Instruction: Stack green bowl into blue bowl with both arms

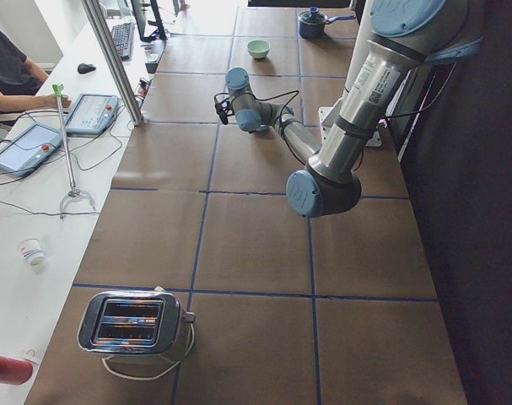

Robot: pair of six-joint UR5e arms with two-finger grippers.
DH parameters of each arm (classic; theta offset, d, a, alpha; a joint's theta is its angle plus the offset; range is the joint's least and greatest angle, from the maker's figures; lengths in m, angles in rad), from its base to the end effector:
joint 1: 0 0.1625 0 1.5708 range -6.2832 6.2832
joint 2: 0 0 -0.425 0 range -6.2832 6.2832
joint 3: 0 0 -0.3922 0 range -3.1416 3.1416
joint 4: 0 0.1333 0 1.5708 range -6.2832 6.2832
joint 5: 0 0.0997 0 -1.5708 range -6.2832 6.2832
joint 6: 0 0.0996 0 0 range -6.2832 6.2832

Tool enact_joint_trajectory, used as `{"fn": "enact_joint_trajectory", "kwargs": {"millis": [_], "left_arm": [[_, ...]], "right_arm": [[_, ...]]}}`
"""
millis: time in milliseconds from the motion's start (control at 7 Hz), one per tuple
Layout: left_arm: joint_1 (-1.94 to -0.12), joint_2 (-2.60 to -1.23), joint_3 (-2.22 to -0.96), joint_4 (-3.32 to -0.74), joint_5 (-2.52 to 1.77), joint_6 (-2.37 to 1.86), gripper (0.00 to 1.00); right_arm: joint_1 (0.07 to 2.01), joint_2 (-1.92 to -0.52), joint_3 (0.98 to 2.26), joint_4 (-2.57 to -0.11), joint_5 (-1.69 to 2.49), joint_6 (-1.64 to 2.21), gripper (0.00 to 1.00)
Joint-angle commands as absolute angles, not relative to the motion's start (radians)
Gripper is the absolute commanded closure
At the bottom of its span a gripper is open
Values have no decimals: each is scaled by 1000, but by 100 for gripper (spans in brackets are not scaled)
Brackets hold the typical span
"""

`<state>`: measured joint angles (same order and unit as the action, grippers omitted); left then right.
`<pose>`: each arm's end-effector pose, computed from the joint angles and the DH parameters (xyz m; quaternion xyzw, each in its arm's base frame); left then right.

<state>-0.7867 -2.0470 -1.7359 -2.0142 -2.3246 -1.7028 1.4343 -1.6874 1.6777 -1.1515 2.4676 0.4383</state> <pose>0.3916 -0.4849 0.2514 -0.1442 0.5558 -0.1828 0.7981 -0.0075 -0.4622 0.6057 0.0554 -0.4590 0.0455 0.8855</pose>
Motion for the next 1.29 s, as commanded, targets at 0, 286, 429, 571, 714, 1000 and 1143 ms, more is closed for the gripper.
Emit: {"fn": "enact_joint_trajectory", "kwargs": {"millis": [0, 286, 429, 571, 714, 1000, 1143], "left_arm": [[-848, -1999, -1805, -2013, -2356, -1666, 0], [-902, -1895, -1844, -2013, -2356, -1516, 0], [-919, -1840, -1874, -2013, -2362, -1469, 0], [-922, -1830, -1884, -2013, -2362, -1467, 0], [-922, -1829, -1884, -2013, -2364, -1466, 0], [-926, -1829, -1896, -2013, -2368, -1468, 0], [-925, -1822, -1898, -2013, -2368, -1468, 0]], "right_arm": [[1311, -1750, 1658, -891, 2413, 653, 0], [1208, -1752, 1600, -758, 2325, 789, 0], [1119, -1752, 1570, -651, 2248, 907, 0], [1070, -1750, 1525, -555, 2238, 981, 0], [1045, -1747, 1505, -539, 2227, 985, 0], [1042, -1747, 1506, -537, 2230, 986, 44], [1042, -1749, 1506, -535, 2230, 983, 80]]}}
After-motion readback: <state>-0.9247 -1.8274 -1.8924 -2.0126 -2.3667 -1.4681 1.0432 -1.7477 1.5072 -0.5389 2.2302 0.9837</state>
